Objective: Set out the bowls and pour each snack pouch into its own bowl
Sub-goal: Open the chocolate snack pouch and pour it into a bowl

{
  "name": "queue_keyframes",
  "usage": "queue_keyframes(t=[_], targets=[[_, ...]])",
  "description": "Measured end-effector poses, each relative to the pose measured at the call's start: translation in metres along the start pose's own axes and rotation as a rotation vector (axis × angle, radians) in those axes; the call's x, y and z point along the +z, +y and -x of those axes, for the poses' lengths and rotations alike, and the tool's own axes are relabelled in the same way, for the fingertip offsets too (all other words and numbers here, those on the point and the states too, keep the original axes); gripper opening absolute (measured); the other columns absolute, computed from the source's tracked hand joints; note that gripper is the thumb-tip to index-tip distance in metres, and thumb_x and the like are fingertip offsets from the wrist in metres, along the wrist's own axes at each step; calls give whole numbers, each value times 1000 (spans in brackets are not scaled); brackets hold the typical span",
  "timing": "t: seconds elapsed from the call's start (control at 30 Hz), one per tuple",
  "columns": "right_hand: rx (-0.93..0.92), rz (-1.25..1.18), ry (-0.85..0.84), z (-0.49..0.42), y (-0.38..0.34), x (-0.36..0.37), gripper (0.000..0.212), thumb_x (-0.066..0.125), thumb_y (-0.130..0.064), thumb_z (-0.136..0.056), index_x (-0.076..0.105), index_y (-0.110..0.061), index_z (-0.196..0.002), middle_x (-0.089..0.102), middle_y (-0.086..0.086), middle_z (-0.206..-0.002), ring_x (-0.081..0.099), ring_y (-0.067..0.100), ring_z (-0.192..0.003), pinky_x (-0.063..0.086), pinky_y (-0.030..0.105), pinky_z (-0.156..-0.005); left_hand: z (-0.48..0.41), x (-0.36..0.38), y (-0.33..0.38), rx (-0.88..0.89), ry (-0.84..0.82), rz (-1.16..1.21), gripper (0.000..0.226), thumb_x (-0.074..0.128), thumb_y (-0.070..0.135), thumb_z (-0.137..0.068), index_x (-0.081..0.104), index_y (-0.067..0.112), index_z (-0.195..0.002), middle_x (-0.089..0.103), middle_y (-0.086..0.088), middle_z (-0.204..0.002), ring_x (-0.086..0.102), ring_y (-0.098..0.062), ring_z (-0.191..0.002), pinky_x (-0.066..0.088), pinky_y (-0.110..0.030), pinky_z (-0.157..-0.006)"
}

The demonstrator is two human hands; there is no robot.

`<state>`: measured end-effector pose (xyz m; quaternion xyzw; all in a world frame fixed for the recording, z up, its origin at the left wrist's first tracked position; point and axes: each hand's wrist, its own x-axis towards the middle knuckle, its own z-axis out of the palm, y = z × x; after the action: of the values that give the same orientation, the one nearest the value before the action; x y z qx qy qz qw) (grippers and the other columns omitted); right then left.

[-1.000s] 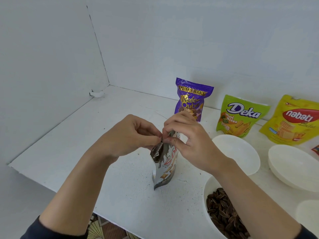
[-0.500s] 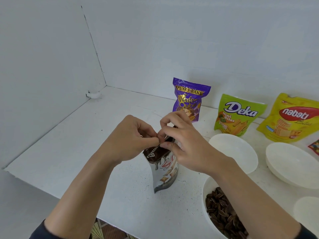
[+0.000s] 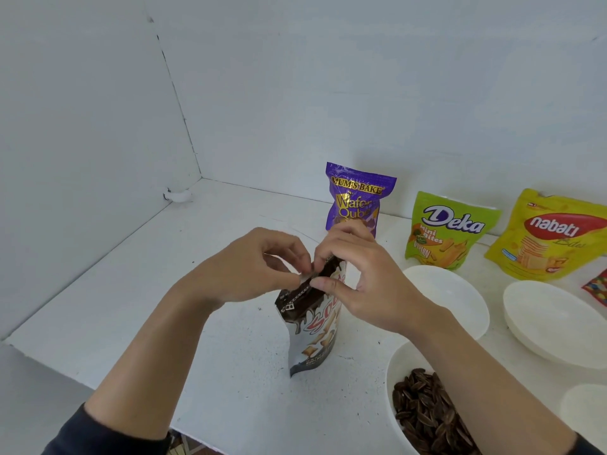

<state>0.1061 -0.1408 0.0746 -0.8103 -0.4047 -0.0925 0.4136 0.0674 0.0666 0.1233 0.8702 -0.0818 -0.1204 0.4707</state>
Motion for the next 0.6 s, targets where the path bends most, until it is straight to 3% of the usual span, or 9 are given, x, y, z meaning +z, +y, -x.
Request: queue_keyframes(t=[0.1,0.17,0.27,0.37,0.43,0.53,0.6], targets=[[29,-48,13,2,3,-5,19,79,-13,-83,65,-20,-94,58,-19,-97,46,13,-116,43,24,-92,-4,3,0,-9,-40,40,23,63,9,-76,79,17,-90,77,-14,-91,72,-35,-85,59,-44,-84],[10,-57,6,1,4,-5,23,76,-7,-84,63,-25,-92,58,-23,-94,47,13,-113,41,25,-92,-7,5,1,6,-38,55,22,63,13,-73,80,18,-86,75,-16,-85,69,-25,-74,58,-36,-76],[77,-172,1,2,6,-5,32,72,-1,-87,59,-30,-92,57,-19,-96,49,14,-103,40,23,-88,-14,8,2,55,4,32,16,71,6,-85,79,20,-82,73,-18,-78,62,-16,-66,50,-24,-65],[130,-243,22,5,10,-8,28,69,0,-89,56,-25,-94,57,-8,-98,50,19,-97,41,26,-86,-18,14,0,79,95,73,13,74,9,-91,79,21,-88,75,-15,-76,68,-35,-70,50,-33,-68],[126,-242,36,5,11,-11,24,68,-3,-88,56,-23,-94,57,-10,-96,50,18,-94,42,27,-85,-21,20,-2,96,184,80,13,75,8,-89,78,21,-89,75,-11,-71,70,-44,-74,52,-38,-66],[123,-191,52,4,13,-13,20,64,-10,-88,57,-29,-90,55,-19,-93,48,12,-96,40,22,-84,-26,28,-5,147,373,11,28,69,3,-88,77,28,-79,67,-2,-59,63,-26,-57,50,-35,-58],[132,-157,83,5,16,-16,16,61,-13,-89,58,-29,-91,55,-24,-93,48,11,-99,41,22,-84,-28,28,-9,140,510,26,31,65,3,-90,77,29,-78,63,-2,-56,58,-10,-52,48,-23,-53]])
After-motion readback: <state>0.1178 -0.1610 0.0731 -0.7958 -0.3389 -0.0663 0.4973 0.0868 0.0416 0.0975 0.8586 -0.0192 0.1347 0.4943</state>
